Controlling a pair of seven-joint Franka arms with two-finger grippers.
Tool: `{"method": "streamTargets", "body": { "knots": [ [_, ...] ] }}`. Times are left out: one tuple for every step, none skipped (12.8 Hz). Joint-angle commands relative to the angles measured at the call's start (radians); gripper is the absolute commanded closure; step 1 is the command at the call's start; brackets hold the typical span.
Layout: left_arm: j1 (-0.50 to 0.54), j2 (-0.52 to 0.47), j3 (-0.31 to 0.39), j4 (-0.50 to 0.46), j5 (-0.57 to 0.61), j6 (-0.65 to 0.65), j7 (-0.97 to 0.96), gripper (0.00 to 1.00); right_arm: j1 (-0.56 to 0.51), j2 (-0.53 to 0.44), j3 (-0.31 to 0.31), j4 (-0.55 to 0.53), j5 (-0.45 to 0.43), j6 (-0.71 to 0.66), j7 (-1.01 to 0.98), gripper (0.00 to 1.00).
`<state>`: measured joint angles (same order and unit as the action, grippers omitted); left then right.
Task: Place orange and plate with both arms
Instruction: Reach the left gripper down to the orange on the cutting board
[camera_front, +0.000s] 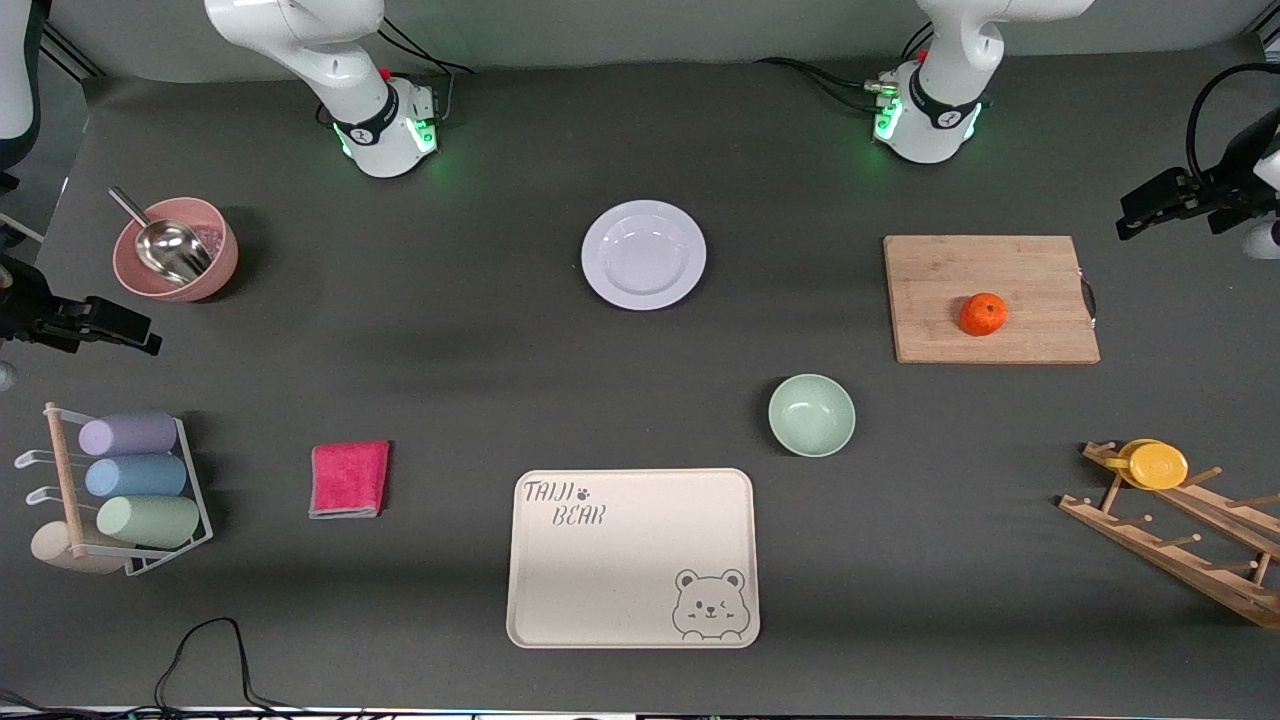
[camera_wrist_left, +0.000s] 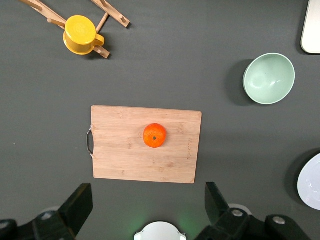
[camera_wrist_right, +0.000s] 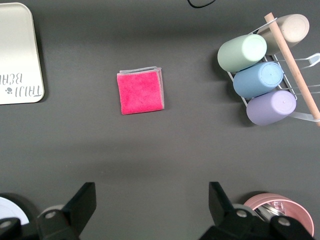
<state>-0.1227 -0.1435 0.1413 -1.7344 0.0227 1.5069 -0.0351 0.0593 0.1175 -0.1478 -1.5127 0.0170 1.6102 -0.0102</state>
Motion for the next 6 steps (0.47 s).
{"method": "streamTargets", "body": {
  "knots": [
    [0.008, -0.004, 0.000, 0.003, -0.004, -0.007, 0.014, 0.00, 0.011, -0.015, -0.009, 0.000, -0.014, -0.038, 0.016, 0.00],
    [0.009, -0.002, 0.001, 0.002, -0.006, -0.001, 0.014, 0.00, 0.013, -0.027, -0.009, -0.009, -0.014, -0.038, 0.018, 0.00],
    [0.012, 0.002, 0.003, -0.002, -0.004, 0.001, 0.017, 0.00, 0.013, -0.036, -0.009, -0.018, -0.014, -0.038, 0.018, 0.00],
    [0.009, 0.004, 0.027, -0.011, -0.006, 0.003, 0.018, 0.00, 0.011, -0.036, -0.009, -0.020, -0.014, -0.038, 0.018, 0.00],
    [0.008, 0.004, 0.034, -0.049, -0.006, 0.022, 0.023, 0.00, 0.011, -0.039, -0.009, -0.018, -0.014, -0.038, 0.016, 0.00],
    [0.008, 0.001, 0.035, -0.110, -0.006, 0.085, 0.041, 0.00, 0.013, -0.042, -0.009, -0.021, -0.014, -0.038, 0.018, 0.00]
  ]
}}
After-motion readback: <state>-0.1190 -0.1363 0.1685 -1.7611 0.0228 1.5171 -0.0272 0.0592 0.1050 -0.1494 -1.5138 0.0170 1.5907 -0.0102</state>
